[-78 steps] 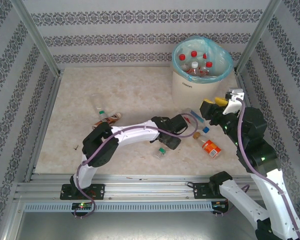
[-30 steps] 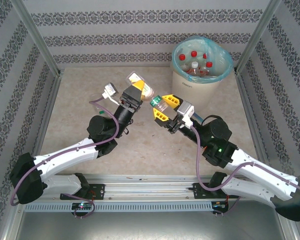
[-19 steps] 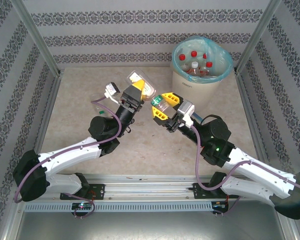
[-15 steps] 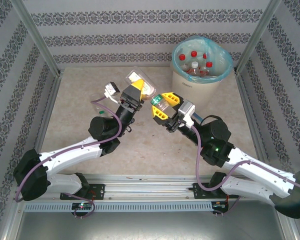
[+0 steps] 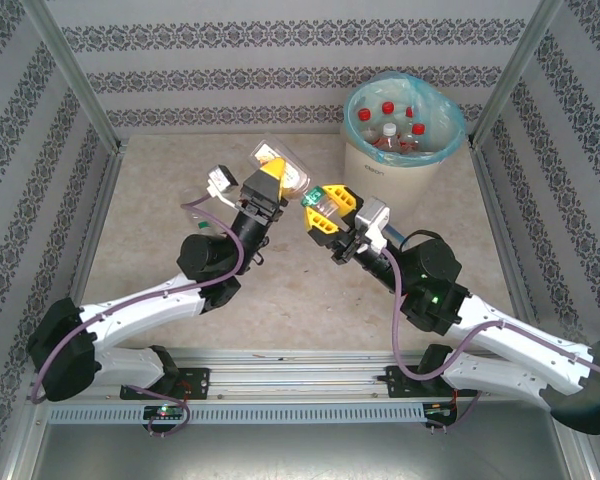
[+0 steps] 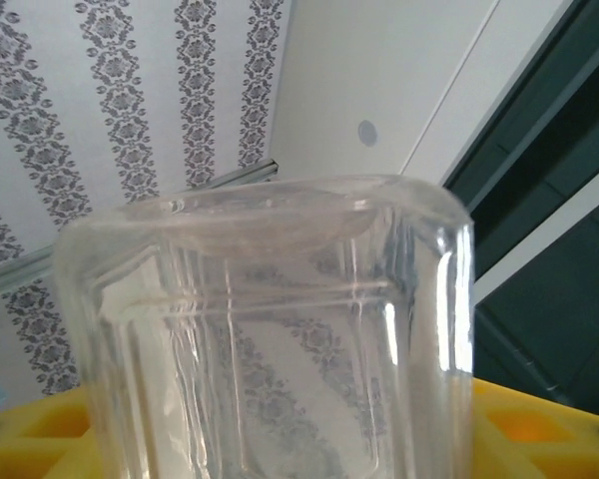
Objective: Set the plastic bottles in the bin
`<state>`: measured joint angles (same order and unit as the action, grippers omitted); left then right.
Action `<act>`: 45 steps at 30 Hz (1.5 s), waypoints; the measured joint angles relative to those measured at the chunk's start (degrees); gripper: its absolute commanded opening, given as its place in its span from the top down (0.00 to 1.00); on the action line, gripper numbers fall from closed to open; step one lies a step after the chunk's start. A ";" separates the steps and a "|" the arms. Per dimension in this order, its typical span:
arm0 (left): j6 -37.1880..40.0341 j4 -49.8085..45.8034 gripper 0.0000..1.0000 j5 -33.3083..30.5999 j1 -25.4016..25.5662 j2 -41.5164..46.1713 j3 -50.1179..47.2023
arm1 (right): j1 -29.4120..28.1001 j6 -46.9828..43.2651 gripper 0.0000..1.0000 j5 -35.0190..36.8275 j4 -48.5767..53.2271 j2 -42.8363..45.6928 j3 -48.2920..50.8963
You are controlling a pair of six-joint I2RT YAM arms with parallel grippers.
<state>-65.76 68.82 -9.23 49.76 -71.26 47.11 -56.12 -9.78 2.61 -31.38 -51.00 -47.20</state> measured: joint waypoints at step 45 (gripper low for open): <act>61.42 -81.96 0.16 -12.41 0.00 -6.05 29.05 | 43.65 11.39 1.00 -2.82 91.47 -43.56 -84.87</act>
<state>-4.34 -13.15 -21.65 49.76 -77.32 76.16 -12.47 1.61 -0.21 60.10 -94.56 -132.07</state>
